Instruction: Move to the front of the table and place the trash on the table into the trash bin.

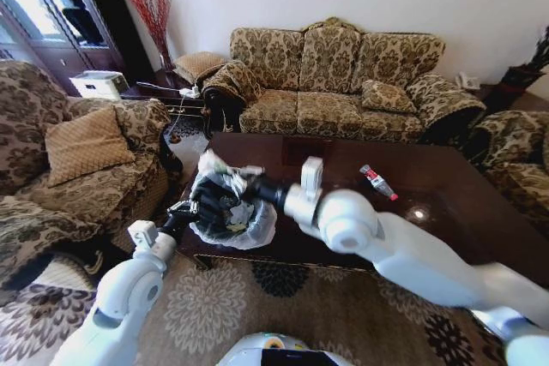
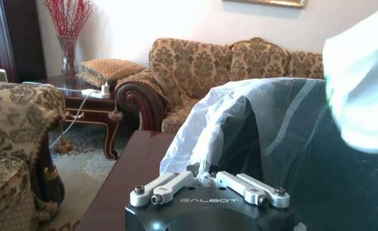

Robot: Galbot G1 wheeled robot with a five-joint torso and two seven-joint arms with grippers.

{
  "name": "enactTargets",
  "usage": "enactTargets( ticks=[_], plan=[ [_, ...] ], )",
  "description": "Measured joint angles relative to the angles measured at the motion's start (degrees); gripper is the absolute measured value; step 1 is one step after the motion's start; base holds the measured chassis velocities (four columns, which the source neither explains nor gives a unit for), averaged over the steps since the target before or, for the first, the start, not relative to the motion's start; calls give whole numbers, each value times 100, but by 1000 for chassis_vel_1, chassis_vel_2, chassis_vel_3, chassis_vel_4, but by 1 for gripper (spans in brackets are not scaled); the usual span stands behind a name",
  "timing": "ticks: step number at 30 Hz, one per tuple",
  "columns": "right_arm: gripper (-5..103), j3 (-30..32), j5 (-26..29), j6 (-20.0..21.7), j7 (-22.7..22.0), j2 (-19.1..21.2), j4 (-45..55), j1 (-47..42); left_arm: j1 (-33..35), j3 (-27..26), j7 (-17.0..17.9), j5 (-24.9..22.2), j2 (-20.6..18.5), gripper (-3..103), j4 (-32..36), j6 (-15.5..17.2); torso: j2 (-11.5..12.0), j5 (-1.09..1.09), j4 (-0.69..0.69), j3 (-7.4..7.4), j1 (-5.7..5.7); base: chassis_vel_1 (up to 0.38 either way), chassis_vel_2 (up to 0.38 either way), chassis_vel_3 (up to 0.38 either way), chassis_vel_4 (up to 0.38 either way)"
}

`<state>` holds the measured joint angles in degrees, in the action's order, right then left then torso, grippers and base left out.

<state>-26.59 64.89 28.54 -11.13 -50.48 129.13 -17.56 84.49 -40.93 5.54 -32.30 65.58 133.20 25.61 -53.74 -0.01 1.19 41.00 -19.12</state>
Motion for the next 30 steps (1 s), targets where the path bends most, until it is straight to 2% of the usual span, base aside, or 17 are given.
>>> enactTargets(
  ticks=[2, 3, 6, 9, 11, 12, 14, 15, 18, 19, 20, 23, 24, 25, 26, 28, 30],
  plan=[
    [10, -33, -85, -2, -3, -14, -30, -2, -7, 3, -19, 10, 13, 1, -1, 0, 0, 0, 1, 0, 0, 0, 0, 0, 0],
    [21, -68, -150, -23, -51, -72, -91, 11, -9, 10, -44, 31, 27, 1, -3, 0, 0, 0, 3, 0, 0, 0, 0, 0, 0],
    [27, -88, -187, -51, -105, -150, -155, 43, 0, 12, -54, 50, 32, 1, -3, 4, 0, 1, 5, 0, 0, 0, 0, 0, 0],
    [42, -110, -216, -62, -179, -212, -197, 83, 16, -6, -55, 56, 20, 1, -3, 16, 0, 2, 5, 0, 0, 0, 0, 0, 0],
    [42, -111, -246, -68, -188, -219, -211, 89, 16, -10, -55, 57, 15, 1, -3, 16, 0, 2, 4, 0, 0, 0, 0, 0, 0],
    [48, -107, -306, -107, -215, -229, -238, 100, 16, -14, -54, 57, 11, 1, -2, 16, 0, 1, 3, 0, 0, 0, 0, 0, 0],
    [59, 55, -364, -268, -514, -251, -339, 124, 13, -16, -50, 56, 14, 1, -3, 16, 0, 1, 3, 0, 0, 0, 0, 0, 0],
    [59, 55, -364, -268, -514, -251, -339, 124, 13, -16, -50, 56, 14, 1, -3, 16, 0, 1, 3, 0, 0, 0, 0, 0, 0],
    [75, 449, -648, -495, -1200, -94, -720, 106, 19, -26, -45, 55, 39, 1, -21, 15, 0, 2, 6, 0, 0, 0, 0, 0, 0],
    [75, 575, -846, -571, -1309, 27, -887, 21, 20, -31, -45, 55, 48, 1, -22, 12, 0, 2, 6, 0, 0, 0, 0, 0, 0],
    [75, 575, -846, -571, -1309, 27, -887, 21, 20, -31, -45, 55, 48, 1, -22, 12, 0, 2, 6, 0, 0, 0, 0, 0, 0],
    [91, 1144, -1039, -732, -1601, 332, -1315, -558, 6, -51, -36, 53, 59, 1, -23, -4, 0, -2, 1, 1, -1, 0, 0, 0, 0],
    [91, 1144, -1039, -732, -1601, 332, -1315, -558, 6, -51, -36, 53, 59, 1, -23, -4, 0, -2, 1, 1, -1, 0, 0, 0, 0],
    [96, 1291, -1049, -738, -1632, 369, -1392, -728, 2, -56, -33, 53, 59, 1, -23, -7, 0, -3, 1, 1, -1, 0, 0, 0, 0],
    [99, 1591, -1141, -747, -1637, 425, -1546, -1054, -1, -64, -32, 52, 57, 1, -22, -11, 0, -4, 1, 1, -1, 0, 0, 0, 0],
    [100, 2089, -1359, -766, -1615, 458, -1767, -1525, 1, -80, -29, 71, 52, 1, -21, -27, 0, 0, 2, 1, -1, 0, 0, 0, 0],
    [100, 2219, -1400, -766, -1612, 458, -1809, -1641, 5, -85, -31, 92, 51, 1, -20, -37, 0, 0, 2, 1, -1, 0, 0, 0, 0]
  ],
)
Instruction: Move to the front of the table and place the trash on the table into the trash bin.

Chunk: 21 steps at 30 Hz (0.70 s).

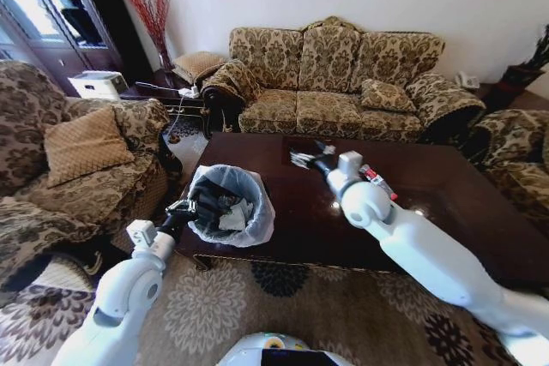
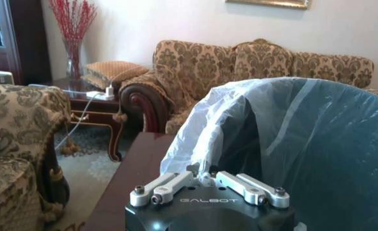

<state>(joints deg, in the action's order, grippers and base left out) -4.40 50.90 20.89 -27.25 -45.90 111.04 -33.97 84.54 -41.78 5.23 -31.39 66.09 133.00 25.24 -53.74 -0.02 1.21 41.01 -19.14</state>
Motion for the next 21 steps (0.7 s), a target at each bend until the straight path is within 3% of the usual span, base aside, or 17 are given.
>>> enactTargets(
  ticks=[6, 21],
  plan=[
    [100, 934, -287, -2, 112, 1, -241, -896, 57, -21, -19, 94, 7, 1, 60, -76, 0, 2, 3, -1, 0, -4, -101, 26, 105],
    [100, 1497, -427, -202, 355, 93, -197, -1577, 276, -19, -80, 231, 142, 1, 306, -119, -1, 0, 1, -2, 4, -172, -295, 166, 294]
  ],
)
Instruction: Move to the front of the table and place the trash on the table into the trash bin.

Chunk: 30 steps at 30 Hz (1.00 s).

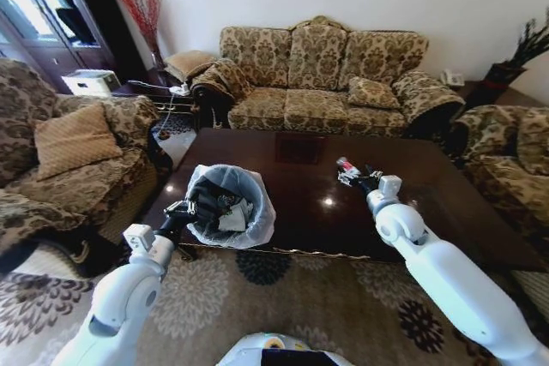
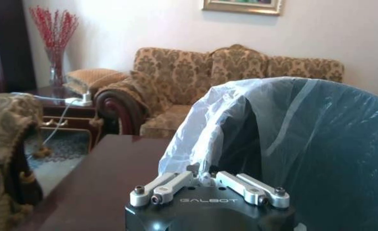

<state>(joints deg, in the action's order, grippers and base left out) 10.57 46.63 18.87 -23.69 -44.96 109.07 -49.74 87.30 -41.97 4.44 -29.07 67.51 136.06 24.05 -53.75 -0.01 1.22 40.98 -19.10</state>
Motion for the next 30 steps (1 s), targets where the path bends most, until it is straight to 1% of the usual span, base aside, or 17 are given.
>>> enactTargets(
  ticks=[3, 5, 12, 17, 19, 21, 23, 24, 26, 29, 30],
  plan=[
    [100, 3, -92, -78, 12, -7, 63, -91, 57, -8, -5, 17, 10, 1, 56, -18, 0, 2, 0, 1, -1, -321, -307, 320, 319],
    [100, 4, -180, -88, 25, -10, 124, -140, 91, -16, -9, 27, 15, 1, 80, -28, 1, -2, 2, 1, -2, -330, -281, 345, 270],
    [100, -3, -210, -90, 29, -12, 154, -150, 99, -19, -13, 28, 16, 1, 88, -35, 1, -1, -1, 2, -3, -368, -242, 369, 234],
    [100, -10, -210, -90, 30, -14, 158, -144, 98, -20, -14, 29, 15, 1, 88, -37, 0, 3, 0, 1, -3, -399, -154, 397, 169],
    [100, -16, -210, -90, 31, -15, 158, -139, 98, -21, -13, 29, 14, 1, 89, -38, 1, -2, 4, 3, -6, -391, -126, 420, 128],
    [100, -17, -209, -90, 31, -15, 160, -136, 97, -21, -13, 29, 14, 1, 88, -38, 1, 6, 0, 2, -5, -389, -124, 400, 147],
    [100, -18, -209, -89, 31, -15, 160, -135, 97, -21, -13, 29, 14, 1, 88, -38, 1, 6, 0, 2, -5, -381, -124, 400, 140],
    [100, -19, -208, -89, 31, -15, 160, -134, 96, -20, -14, 29, 14, 1, 88, -38, 1, 0, 0, 3, -6, -262, -140, 339, 134],
    [100, -21, -208, -88, 31, -15, 159, -132, 95, -18, -17, 28, 14, 1, 88, -38, 2, -5, -2, 4, -8, -210, -108, 207, 95],
    [100, -21, -207, -88, 31, -14, 159, -130, 94, -17, -20, 27, 14, 1, 89, -38, 2, -3, -4, 3, -7, -124, -87, 107, 53],
    [100, -22, -207, -87, 31, -15, 160, -130, 94, -18, -20, 27, 13, 1, 89, -38, 1, -2, -3, 2, -4, 0, 0, 0, 0]
  ],
)
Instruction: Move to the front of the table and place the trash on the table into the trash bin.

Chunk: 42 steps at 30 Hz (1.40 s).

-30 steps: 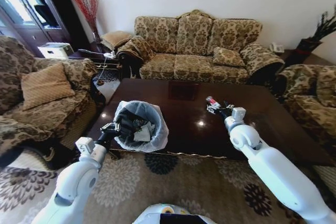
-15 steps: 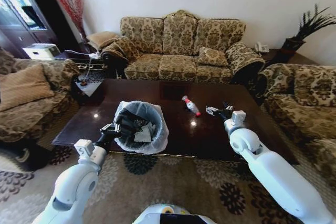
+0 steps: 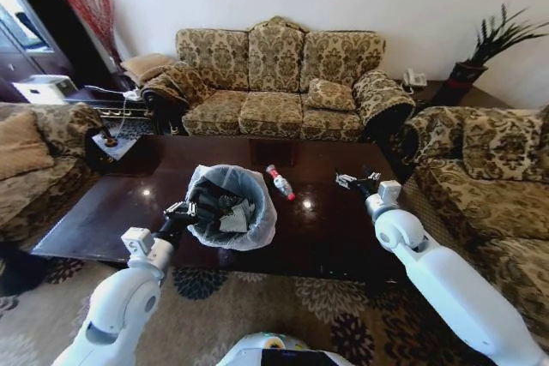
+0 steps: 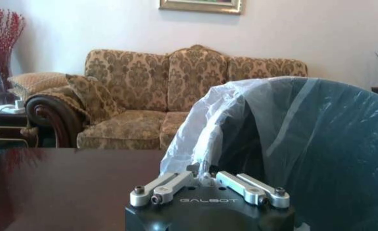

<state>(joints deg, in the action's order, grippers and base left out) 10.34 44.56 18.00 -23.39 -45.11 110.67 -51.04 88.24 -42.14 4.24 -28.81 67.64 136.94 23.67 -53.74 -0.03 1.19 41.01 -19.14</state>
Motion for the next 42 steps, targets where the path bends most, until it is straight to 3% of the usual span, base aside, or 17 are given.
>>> enactTargets(
  ticks=[4, 6, 15, 23, 41, 42],
  plan=[
    [100, -2, 1, 1, 0, -1, 4, 2, 0, -1, 3, 0, -2, 1, 0, 0, -1, 13, 5, -2, 6, 45, 6, -39, 14],
    [100, -5, 2, 2, 0, -2, 5, 3, 0, -5, 12, 1, -3, 1, 0, 0, 0, 4, 10, -2, 5, 99, 40, -71, -1],
    [100, -5, 4, 6, -3, -1, 5, 6, -1, 0, 9, 0, -3, 1, 0, 0, 0, 0, -1, 0, 0, 21, 11, -4, 1],
    [100, -6, 7, 7, -3, -1, 4, 7, -1, -1, 10, 0, -3, 1, -2, 0, 0, 4, 5, 0, 1, 0, 0, 0, 0],
    [100, -6, 10, 7, -3, -1, 2, 8, 0, -1, 9, 1, -1, 1, -8, 0, 0, 3, 3, 0, 1, 0, 0, 0, 0],
    [100, 8, -94, -14, 110, -16, 27, -44, 123, -29, 11, 146, 103, 1, -8, -250, 0, 4, 0, 0, 1, 0, 0, 0, 0]
  ],
)
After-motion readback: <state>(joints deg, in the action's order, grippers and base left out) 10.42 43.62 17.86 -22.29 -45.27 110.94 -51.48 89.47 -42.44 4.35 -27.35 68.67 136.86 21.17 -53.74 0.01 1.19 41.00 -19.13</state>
